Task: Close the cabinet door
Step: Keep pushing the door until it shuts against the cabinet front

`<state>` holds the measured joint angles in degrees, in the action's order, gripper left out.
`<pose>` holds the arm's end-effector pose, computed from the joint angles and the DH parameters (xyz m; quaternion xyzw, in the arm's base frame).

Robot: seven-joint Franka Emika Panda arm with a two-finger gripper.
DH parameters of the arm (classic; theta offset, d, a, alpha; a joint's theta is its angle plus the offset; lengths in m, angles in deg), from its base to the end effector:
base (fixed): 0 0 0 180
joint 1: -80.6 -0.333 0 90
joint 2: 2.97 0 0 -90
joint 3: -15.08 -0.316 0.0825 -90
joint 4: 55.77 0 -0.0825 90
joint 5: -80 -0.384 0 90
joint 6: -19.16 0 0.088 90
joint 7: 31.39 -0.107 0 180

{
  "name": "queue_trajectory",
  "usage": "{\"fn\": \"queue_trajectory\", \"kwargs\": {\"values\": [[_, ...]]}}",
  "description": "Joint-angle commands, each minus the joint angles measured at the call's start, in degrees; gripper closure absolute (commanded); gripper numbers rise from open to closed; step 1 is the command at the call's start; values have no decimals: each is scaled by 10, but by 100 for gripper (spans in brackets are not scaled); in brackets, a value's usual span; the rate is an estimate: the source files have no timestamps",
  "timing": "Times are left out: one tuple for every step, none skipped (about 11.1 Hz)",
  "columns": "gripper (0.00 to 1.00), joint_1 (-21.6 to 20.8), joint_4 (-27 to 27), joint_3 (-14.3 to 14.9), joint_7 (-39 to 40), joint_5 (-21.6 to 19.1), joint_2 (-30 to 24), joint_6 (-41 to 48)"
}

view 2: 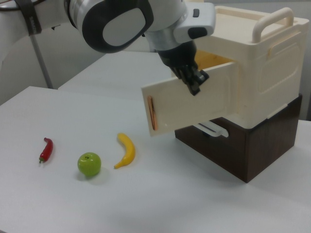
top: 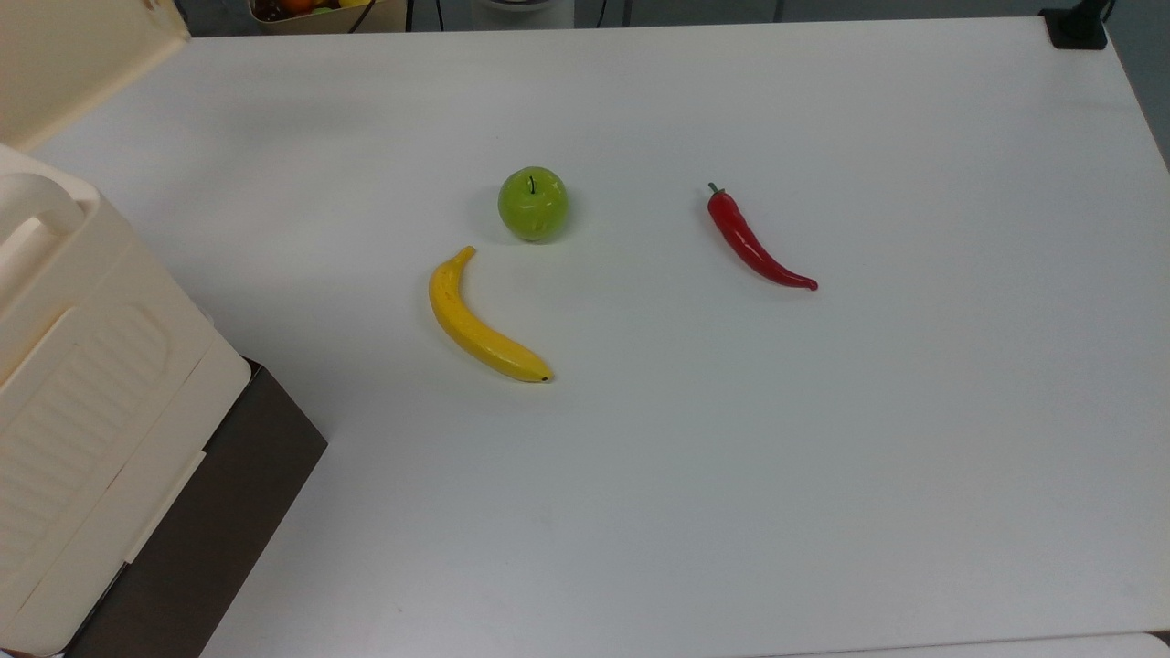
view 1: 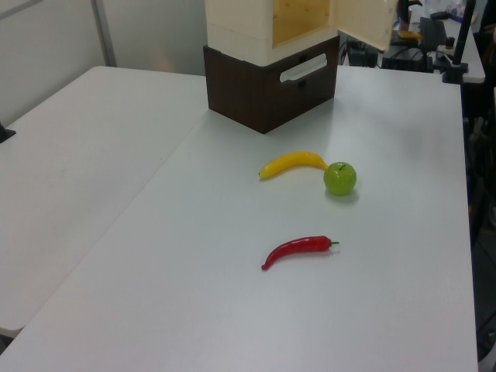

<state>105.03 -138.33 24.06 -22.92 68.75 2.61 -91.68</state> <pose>0.5246 -0.3233 0.6715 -0.9502 0.2247 -0.2155 0.0132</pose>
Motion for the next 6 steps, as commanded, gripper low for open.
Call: {"fn": "queue_trajectory", "kwargs": {"values": [[98,-43,-2,4,-2,-54,9,1],[98,-55,-1,3,-9,-59,16,-7],[98,-68,-1,3,-18,-66,22,-36],[98,-81,-1,1,-36,-69,36,-86],[98,-90,-1,-1,-56,-69,52,-138],[98,-104,0,-1,-68,-69,70,-196]]}}
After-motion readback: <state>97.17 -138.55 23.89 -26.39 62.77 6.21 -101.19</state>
